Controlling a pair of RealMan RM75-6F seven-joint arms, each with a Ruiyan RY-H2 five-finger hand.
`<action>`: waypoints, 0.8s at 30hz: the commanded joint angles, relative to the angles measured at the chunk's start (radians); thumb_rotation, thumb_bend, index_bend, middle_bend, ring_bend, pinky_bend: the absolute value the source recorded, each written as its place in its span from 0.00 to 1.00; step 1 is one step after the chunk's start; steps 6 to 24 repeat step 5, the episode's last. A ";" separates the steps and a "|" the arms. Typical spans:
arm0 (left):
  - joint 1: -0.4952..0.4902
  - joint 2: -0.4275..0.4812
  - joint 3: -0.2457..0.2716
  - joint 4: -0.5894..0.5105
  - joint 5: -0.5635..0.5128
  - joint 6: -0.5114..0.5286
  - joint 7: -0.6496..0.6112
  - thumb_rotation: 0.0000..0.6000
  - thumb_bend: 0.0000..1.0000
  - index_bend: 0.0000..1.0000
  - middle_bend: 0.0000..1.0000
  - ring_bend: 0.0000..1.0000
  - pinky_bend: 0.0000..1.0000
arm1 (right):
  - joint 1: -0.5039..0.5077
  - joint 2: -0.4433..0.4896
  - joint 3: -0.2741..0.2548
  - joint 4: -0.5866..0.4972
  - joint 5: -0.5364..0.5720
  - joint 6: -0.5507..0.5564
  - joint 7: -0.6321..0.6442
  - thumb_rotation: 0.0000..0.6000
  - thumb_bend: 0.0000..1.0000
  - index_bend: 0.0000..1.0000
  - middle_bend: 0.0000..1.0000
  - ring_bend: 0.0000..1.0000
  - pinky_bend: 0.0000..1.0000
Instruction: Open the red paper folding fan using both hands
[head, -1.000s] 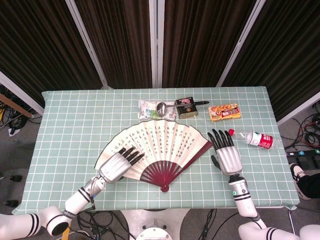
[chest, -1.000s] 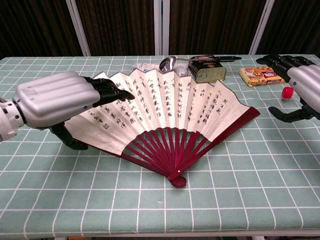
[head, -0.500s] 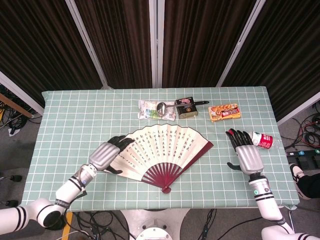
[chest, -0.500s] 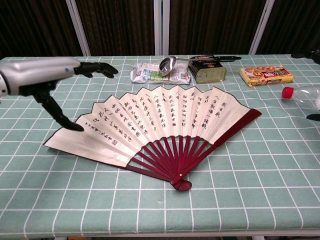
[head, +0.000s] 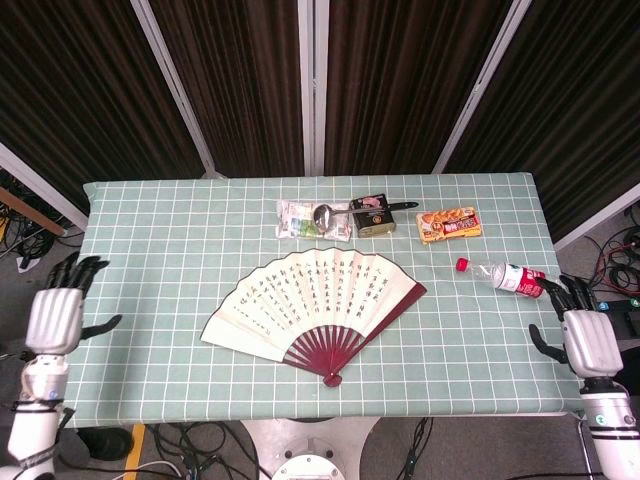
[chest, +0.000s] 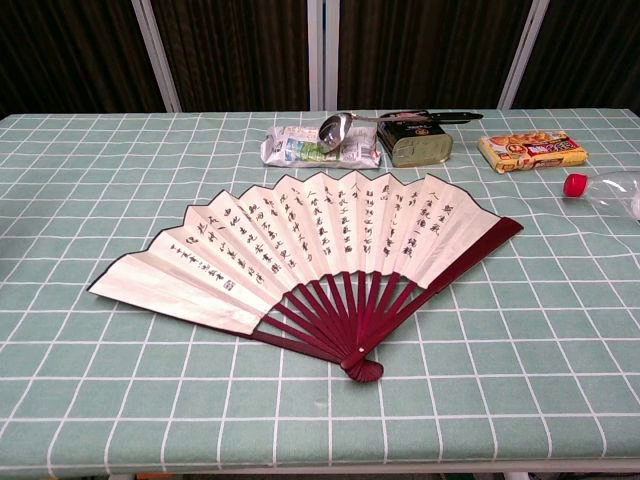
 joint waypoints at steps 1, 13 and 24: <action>0.111 0.040 0.063 -0.049 -0.011 0.089 0.064 1.00 0.00 0.22 0.17 0.08 0.15 | -0.048 0.025 -0.028 -0.007 -0.005 0.023 0.073 1.00 0.30 0.14 0.20 0.08 0.05; 0.162 0.048 0.085 -0.088 -0.010 0.122 0.086 1.00 0.00 0.22 0.17 0.08 0.15 | -0.060 0.022 -0.040 0.019 -0.046 0.034 0.137 1.00 0.30 0.14 0.19 0.06 0.03; 0.162 0.048 0.085 -0.088 -0.010 0.122 0.086 1.00 0.00 0.22 0.17 0.08 0.15 | -0.060 0.022 -0.040 0.019 -0.046 0.034 0.137 1.00 0.30 0.14 0.19 0.06 0.03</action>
